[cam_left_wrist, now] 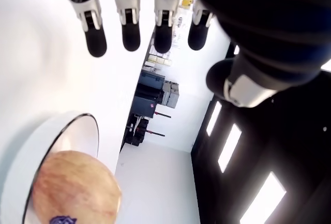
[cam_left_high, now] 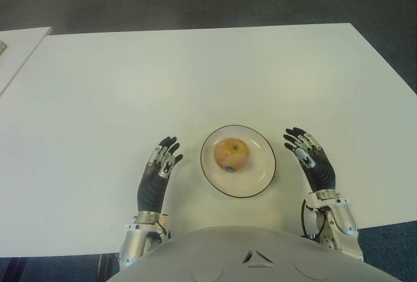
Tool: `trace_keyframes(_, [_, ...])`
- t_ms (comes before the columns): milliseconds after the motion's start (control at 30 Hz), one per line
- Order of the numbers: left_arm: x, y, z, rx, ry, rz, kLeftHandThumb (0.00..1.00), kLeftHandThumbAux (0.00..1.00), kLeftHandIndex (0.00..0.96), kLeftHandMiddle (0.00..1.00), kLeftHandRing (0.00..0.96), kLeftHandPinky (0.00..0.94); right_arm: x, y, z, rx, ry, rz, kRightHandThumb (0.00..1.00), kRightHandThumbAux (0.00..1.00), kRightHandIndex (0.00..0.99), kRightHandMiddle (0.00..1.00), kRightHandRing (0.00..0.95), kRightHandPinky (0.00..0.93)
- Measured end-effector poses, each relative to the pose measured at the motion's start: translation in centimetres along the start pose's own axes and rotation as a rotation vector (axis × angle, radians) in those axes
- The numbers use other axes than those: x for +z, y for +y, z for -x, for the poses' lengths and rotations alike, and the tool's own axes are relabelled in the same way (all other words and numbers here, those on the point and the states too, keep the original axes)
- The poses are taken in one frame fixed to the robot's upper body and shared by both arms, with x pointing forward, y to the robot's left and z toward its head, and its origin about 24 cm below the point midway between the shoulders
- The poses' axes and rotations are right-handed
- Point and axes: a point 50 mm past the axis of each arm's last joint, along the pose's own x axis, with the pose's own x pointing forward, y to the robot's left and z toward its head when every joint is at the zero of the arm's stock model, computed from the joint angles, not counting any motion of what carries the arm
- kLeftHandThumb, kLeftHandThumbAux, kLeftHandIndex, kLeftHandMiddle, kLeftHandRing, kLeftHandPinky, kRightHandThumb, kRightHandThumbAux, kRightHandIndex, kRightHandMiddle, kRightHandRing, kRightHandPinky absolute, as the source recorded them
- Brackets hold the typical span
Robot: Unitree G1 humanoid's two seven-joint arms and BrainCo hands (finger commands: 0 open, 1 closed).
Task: Put the apples into the plate.
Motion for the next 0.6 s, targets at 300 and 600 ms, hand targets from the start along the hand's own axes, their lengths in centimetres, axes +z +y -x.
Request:
trace_keyframes(300, [-0.8,-0.3,0.2,0.058,0.001,0.0,0.189,0.55,0.133,0.116,0.11,0.156,-0.5,0.7,0.7,0.0,0.0,-0.014,0.252,0.572,0.166,0.203,0.154,0.153])
trace_keyframes(600, [-1.5,-0.2,0.6,0.119,0.036,-0.023,0.214,0.555,0.108,0.126,0.119,0.154,-1.1,1.1,1.2,-0.022,0.003,0.008,0.238,0.586,0.121,0.201,0.15,0.117])
